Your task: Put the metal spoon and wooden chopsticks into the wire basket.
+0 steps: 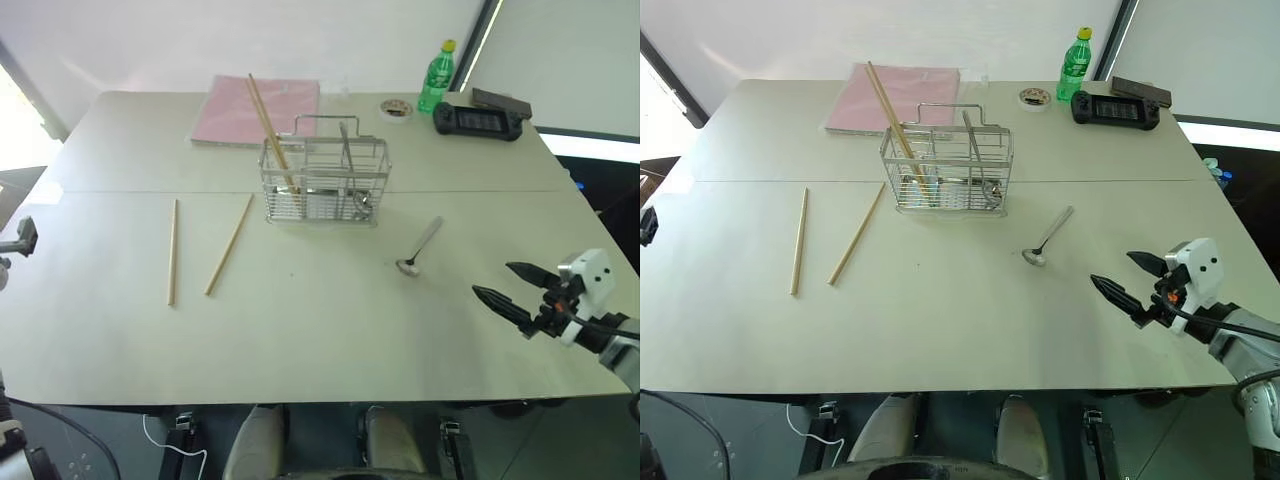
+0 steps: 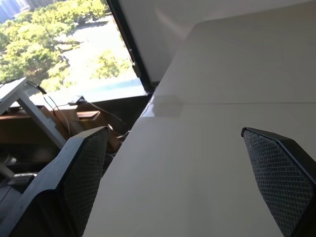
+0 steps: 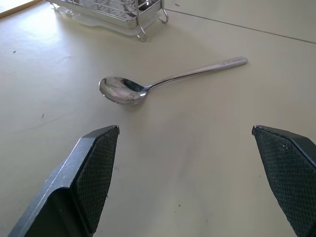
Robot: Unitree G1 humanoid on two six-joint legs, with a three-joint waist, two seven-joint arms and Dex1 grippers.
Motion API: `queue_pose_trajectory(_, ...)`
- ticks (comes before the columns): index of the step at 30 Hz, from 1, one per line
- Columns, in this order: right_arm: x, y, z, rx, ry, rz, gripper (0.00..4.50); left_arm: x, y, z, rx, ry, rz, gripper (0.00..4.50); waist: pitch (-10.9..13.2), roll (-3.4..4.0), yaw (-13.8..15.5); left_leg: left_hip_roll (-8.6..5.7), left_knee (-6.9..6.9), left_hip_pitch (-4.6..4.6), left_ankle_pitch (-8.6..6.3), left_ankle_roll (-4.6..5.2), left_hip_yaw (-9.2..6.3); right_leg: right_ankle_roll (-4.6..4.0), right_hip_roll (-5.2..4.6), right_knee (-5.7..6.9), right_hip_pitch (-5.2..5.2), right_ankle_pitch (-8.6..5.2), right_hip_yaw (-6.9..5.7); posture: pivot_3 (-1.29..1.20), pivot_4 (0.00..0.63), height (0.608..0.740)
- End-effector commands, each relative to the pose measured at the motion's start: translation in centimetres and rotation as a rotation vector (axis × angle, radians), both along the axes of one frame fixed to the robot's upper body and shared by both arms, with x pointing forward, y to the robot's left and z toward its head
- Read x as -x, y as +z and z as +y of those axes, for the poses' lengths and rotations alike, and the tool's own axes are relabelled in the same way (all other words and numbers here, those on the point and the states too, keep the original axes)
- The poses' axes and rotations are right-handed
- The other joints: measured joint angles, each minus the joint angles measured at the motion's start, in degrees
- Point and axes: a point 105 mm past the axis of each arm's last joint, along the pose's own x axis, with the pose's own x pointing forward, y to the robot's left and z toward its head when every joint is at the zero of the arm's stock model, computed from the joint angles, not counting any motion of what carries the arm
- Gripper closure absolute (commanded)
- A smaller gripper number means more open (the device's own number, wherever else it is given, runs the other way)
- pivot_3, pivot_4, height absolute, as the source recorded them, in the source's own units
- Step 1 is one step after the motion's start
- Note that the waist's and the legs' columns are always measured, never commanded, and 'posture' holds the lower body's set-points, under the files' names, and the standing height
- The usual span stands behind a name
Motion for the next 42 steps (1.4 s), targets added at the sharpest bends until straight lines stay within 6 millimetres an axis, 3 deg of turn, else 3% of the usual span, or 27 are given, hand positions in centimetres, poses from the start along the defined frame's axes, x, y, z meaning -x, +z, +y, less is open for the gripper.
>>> queue_pose_trajectory(1, -0.1, 0.9, 0.6, 0.001, 0.019, -0.044, 0.03, 0.0, 1.5, -0.5, -0.057, -0.014, -0.033, 0.0, 0.0, 0.01, 0.0, 0.0, 0.0, 0.0, 0.0, 0.0, 0.0, 0.0, 0.0, 0.0, 0.0, 0.0, 0.0, 0.0, 0.15, 0.721)
queue_pose_trajectory(20, -0.5, 1.2, 0.3, 0.0, -0.003, -0.061, 0.03, -0.4, 1.0, -0.8, -0.042, -0.041, 0.007, 0.0, 0.0, 0.01, -0.01, 0.0, 0.0, 0.18, 0.0, 0.0, 0.01, 0.0, 0.0, 0.01, 0.17, 0.0, 0.0, 0.0, 0.15, 0.721)
queue_pose_trajectory(25, -0.8, 1.1, 0.2, 0.018, 0.006, -0.06, 0.03, -0.9, 1.4, -1.9, -0.062, -0.097, 0.014, 0.0, 0.0, 0.0, 0.01, 0.0, 0.0, 0.19, 0.0, 0.0, 0.01, 0.0, 0.0, 0.02, 0.19, 0.0, 0.0, 0.0, 0.15, 0.721)
queue_pose_trajectory(29, -1.7, 2.3, 0.2, 0.086, 0.063, -0.08, 0.03, -1.4, 2.5, -4.7, -0.076, -0.251, 0.013, 0.0, 0.01, 0.01, -0.03, 0.0, 0.03, 0.19, 0.0, 0.0, 0.05, -0.01, -0.01, 0.01, 0.21, 0.0, 0.02, 0.0, 0.15, 0.721)
queue_pose_trajectory(33, -3.6, 5.6, 1.0, 0.187, 0.202, -0.134, 0.03, -0.8, 3.3, -10.8, -0.052, -0.587, 0.048, 0.0, 0.04, 0.06, -0.66, 0.0, 0.05, 0.21, 0.0, -0.01, 0.12, -0.03, -0.02, 0.02, 0.2, 0.0, 0.1, 0.0, 0.15, 0.721)
queue_pose_trajectory(38, -6.2, 8.6, 3.4, 0.368, 0.455, -0.176, 0.03, 1.1, 3.7, -18.0, -0.075, -0.954, 0.195, 0.0, 0.1, 0.13, -1.56, 0.06, 0.0, 0.22, 0.0, 0.0, 0.14, -0.02, 0.0, 0.0, 0.16, -0.01, 0.11, 0.0, 0.15, 0.721)
queue_pose_trajectory(42, -8.2, 10.2, 6.1, 0.512, 0.666, -0.219, 0.03, 1.2, 4.5, -21.0, -0.118, -1.083, 0.23, 0.0, 0.27, 0.35, -1.81, 0.06, -0.04, 0.25, 0.01, 0.0, 0.19, -0.02, 0.01, -0.02, 0.15, -0.01, 0.12, 0.0, 0.15, 0.721)
